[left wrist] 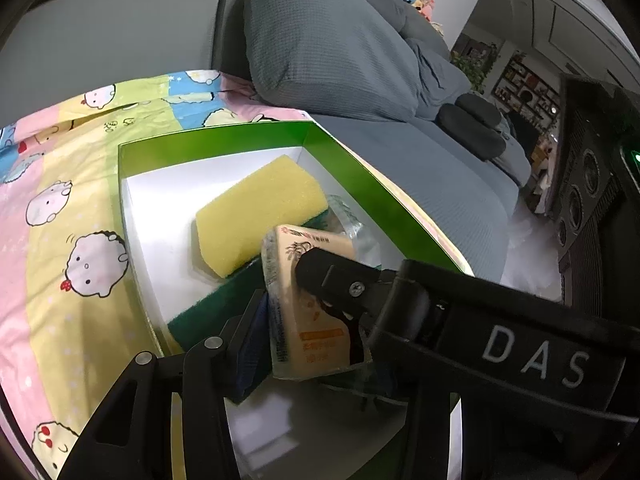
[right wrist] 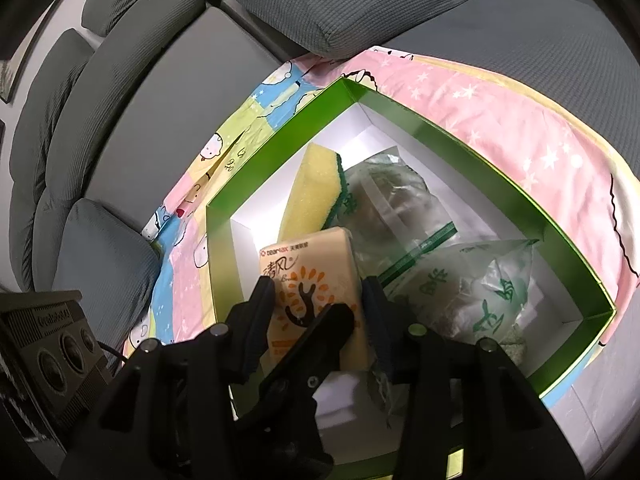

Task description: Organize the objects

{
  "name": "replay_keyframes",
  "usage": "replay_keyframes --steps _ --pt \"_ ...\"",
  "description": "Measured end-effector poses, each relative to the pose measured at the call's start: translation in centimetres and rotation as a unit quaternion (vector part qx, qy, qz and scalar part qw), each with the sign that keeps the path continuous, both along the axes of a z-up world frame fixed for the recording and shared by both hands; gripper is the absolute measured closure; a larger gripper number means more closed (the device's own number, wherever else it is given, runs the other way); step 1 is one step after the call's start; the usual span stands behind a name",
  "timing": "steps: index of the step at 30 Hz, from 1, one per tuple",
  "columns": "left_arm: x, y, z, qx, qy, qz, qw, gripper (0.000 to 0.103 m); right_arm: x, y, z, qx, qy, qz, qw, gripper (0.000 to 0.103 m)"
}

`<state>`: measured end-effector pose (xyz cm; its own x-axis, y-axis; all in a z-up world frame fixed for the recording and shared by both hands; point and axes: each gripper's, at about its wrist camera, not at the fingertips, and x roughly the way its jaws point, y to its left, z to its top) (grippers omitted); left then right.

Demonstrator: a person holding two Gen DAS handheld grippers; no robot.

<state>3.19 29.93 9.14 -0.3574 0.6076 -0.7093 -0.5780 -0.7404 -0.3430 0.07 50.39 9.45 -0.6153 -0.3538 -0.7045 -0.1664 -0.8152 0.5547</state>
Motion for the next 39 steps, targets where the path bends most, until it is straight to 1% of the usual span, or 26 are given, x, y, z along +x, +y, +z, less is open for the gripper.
replay_keyframes --steps 2,5,7,10,12,15,18,20,22,24,26,28,31,32,33,36,39 --pt "0.0 -0.2 0.1 0.004 -0.004 0.002 1.0000 0.056 0.2 0.0 0.3 0.000 0.005 -0.002 1.000 0.056" --pt "0.1 -0.6 0.4 0.007 -0.009 0.005 0.9999 0.056 0.6 0.0 0.7 0.001 0.012 -0.004 1.000 0.055" --pt "0.4 -0.8 0.8 0.008 -0.004 0.006 0.9999 0.056 0.9 -0.1 1.0 0.006 0.016 -0.003 1.000 0.055" --pt "0.9 -1.2 1.6 0.008 0.008 0.005 0.9999 0.055 1.5 -0.3 1.7 0.011 0.031 -0.002 0.999 0.049" --pt "1.2 -1.5 2.2 0.008 0.016 0.005 0.9998 0.045 1.9 -0.4 2.3 0.014 0.042 0.000 0.999 0.046" --pt "1.9 -2.1 3.2 0.005 0.038 0.010 0.9992 0.039 2.7 -0.6 3.3 0.021 0.060 0.004 0.998 0.041" --pt "2.5 -3.2 4.3 0.011 0.052 0.013 0.9985 0.036 3.4 -0.7 4.2 0.027 0.074 0.005 0.997 0.038" --pt "2.8 -3.9 5.0 0.014 0.063 0.016 0.9978 0.034 4.2 -0.8 5.0 0.032 0.088 0.002 0.996 0.033" --pt "3.3 -4.7 5.6 0.015 0.078 0.018 0.9966 0.031 5.0 -0.8 5.7 0.036 0.101 0.002 0.994 0.030" --pt "3.8 -5.8 6.4 0.021 0.091 0.019 0.9954 0.025 5.9 -0.8 6.5 0.049 0.111 -0.008 0.993 0.030" --pt "4.5 -7.0 7.2 0.031 0.104 0.022 0.9938 0.022 6.5 -0.8 7.0 0.061 0.114 -0.017 0.991 0.026" --pt "5.0 -8.1 8.0 0.033 0.116 0.027 0.9923 0.020 7.2 -0.9 7.5 0.068 0.121 -0.021 0.990 0.025" --pt "5.7 -9.4 8.7 0.023 0.134 0.031 0.9903 0.017 8.0 -1.2 8.2 0.077 0.129 -0.027 0.988 0.025" --pt "5.9 -9.8 8.9 0.022 0.138 0.036 0.9896 0.016 8.3 -1.5 8.5 0.084 0.133 -0.030 0.987 0.023" --pt "6.3 -10.3 9.0 0.024 0.142 0.041 0.9887 0.014 8.6 -1.7 8.8 0.090 0.139 -0.030 0.986 0.021" --pt "6.7 -11.5 9.1 0.033 0.151 0.053 0.9866 0.009 9.5 -2.5 9.7 0.100 0.158 -0.023 0.982 0.019" --pt "6.7 -12.3 9.3 0.036 0.153 0.056 0.9860 0.009 10.7 -3.5 10.8 0.114 0.177 -0.020 0.977 0.016"
